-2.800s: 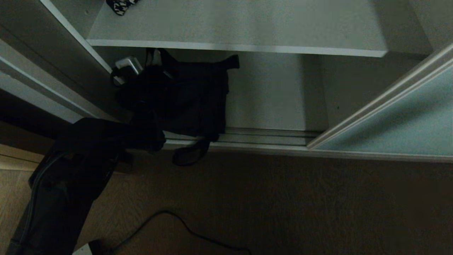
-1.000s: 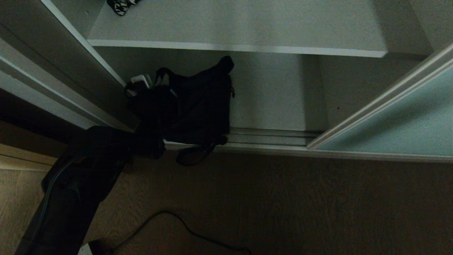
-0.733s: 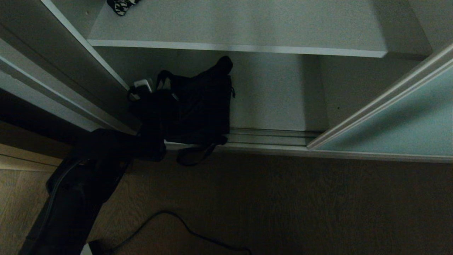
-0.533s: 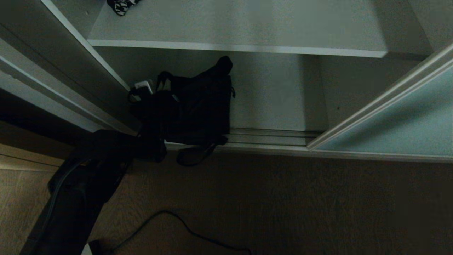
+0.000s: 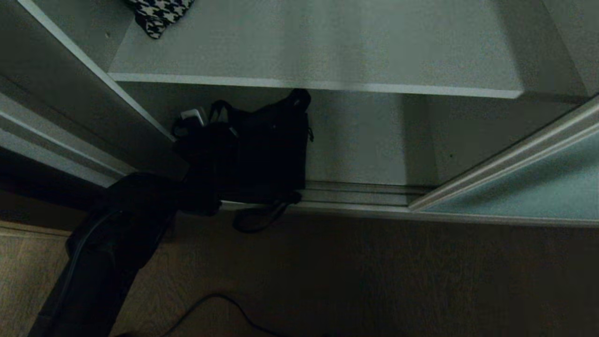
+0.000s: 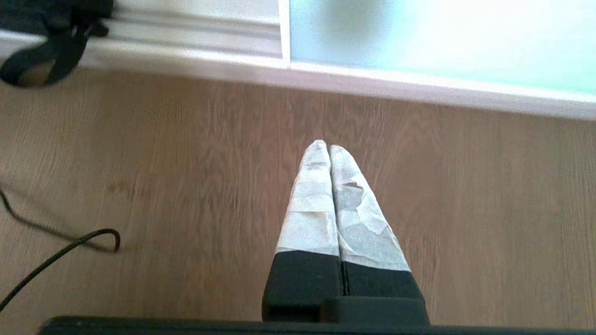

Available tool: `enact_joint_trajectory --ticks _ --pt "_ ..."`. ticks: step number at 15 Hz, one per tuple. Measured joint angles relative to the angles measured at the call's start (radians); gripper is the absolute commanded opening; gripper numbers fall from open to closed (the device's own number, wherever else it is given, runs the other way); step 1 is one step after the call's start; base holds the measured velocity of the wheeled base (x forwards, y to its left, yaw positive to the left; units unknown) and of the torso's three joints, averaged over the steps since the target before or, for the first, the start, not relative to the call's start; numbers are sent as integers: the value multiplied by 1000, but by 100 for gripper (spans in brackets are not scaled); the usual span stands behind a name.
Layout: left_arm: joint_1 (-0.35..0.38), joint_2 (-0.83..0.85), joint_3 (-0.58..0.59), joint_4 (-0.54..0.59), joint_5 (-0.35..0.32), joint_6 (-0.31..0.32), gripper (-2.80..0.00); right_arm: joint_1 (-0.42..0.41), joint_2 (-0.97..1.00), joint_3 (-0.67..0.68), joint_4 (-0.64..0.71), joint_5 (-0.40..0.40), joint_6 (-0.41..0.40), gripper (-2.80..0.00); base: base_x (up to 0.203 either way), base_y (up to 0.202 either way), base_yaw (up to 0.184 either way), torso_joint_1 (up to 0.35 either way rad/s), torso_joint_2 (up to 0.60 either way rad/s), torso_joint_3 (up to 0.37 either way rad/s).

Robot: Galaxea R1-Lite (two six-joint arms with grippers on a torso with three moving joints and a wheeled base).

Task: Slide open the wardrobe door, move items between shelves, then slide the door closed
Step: Place the bag on the lower shelf

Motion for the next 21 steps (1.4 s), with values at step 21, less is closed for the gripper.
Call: enact_joint_trajectory --ticks 21 --pt "-16 -86 -1 -153 15 -16 -280 0 0 0 0 0 0 -280 15 0 0 0 0 0"
